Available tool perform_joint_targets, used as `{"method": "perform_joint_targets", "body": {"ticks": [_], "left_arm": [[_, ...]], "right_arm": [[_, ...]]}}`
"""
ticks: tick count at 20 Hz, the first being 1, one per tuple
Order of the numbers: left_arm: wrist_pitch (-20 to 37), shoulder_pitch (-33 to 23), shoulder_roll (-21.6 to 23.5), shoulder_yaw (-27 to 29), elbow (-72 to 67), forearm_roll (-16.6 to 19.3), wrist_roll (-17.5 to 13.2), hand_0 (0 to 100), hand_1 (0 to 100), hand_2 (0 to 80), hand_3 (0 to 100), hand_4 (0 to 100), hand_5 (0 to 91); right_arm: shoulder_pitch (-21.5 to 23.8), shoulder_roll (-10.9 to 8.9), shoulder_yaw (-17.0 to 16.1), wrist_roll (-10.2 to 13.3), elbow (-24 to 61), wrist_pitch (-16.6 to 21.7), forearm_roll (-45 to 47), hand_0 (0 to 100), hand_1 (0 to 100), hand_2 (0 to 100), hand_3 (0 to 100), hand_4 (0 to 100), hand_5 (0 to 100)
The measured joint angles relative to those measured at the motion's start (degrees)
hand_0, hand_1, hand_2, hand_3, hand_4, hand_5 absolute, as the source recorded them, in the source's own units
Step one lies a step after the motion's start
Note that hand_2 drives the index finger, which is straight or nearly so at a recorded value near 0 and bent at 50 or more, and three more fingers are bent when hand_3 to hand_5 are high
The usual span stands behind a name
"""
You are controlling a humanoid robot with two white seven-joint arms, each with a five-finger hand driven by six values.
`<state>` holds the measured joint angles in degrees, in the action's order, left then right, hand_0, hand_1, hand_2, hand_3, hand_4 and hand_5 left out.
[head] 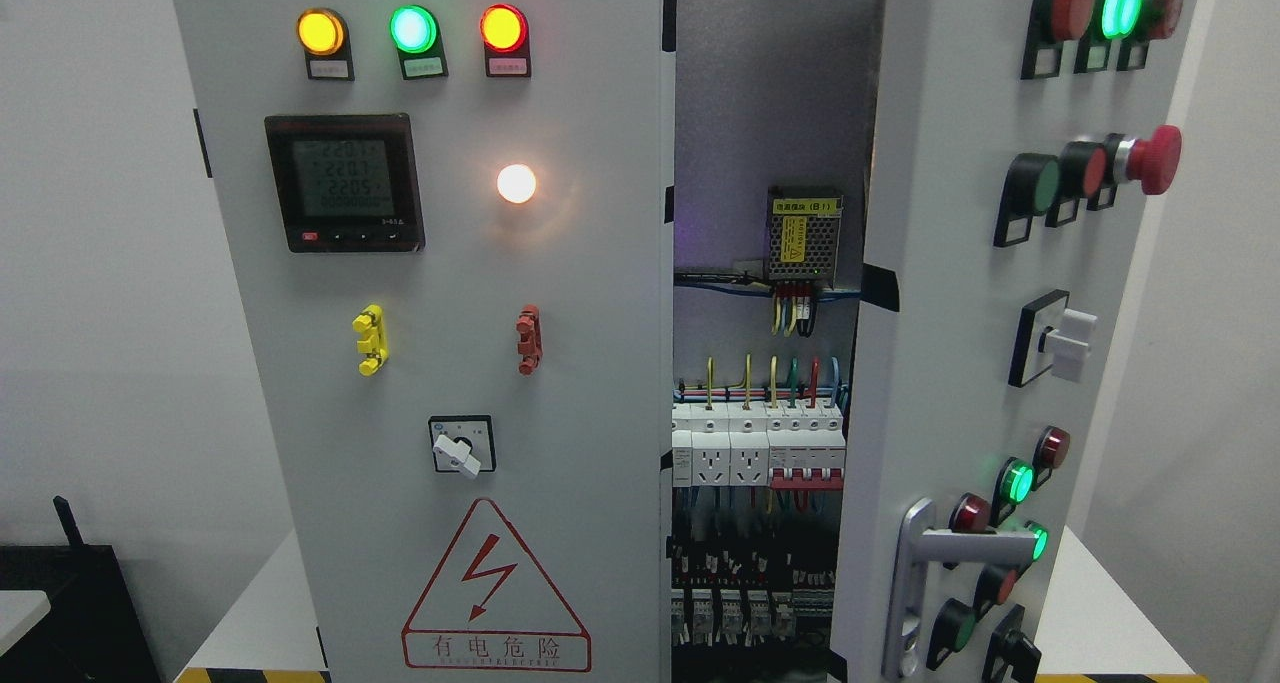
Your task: Open door with both hands
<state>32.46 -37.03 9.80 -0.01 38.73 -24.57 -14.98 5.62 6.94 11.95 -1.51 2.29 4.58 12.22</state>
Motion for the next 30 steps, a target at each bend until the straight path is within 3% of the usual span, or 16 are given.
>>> {"method": "perform_joint_targets", "body": {"ticks": [4,11,16,24,30], "left_arm": [[4.63,-8.21,4.6,2.52,11.47,-8.14,-0.23,0,0,0.0,0,3,0.0],[5.7,-21.46,10.11,11.59,31.45,-18.52,-2.03,0,0,0.0,0,3,0.0],[5.9,-27.52,13.37,19.51,41.29,-26.43,-2.78,0,0,0.0,0,3,0.0],[2.28,-35.15,21.41,32.04,50.2,-41.81,-6.69,0,0,0.0,0,3,0.0],[-5.72,-37.29,30.25,40.34,53.55,-51.57,-11.94,0,0,0.0,0,3,0.0]], "right_arm": [[0.0,0.0,0.0,0.0,0.0,0.0,0.0,11,0,0,0,0,0],[0.0,0.0,0.0,0.0,0.0,0.0,0.0,11,0,0,0,0,0],[0.0,0.0,0.0,0.0,0.0,0.0,0.0,11,0,0,0,0,0],[0.0,0.0,0.0,0.0,0.0,0.0,0.0,11,0,0,0,0,0],[0.0,0.0,0.0,0.01,0.0,0.0,0.0,11,0,0,0,0,0]]}}
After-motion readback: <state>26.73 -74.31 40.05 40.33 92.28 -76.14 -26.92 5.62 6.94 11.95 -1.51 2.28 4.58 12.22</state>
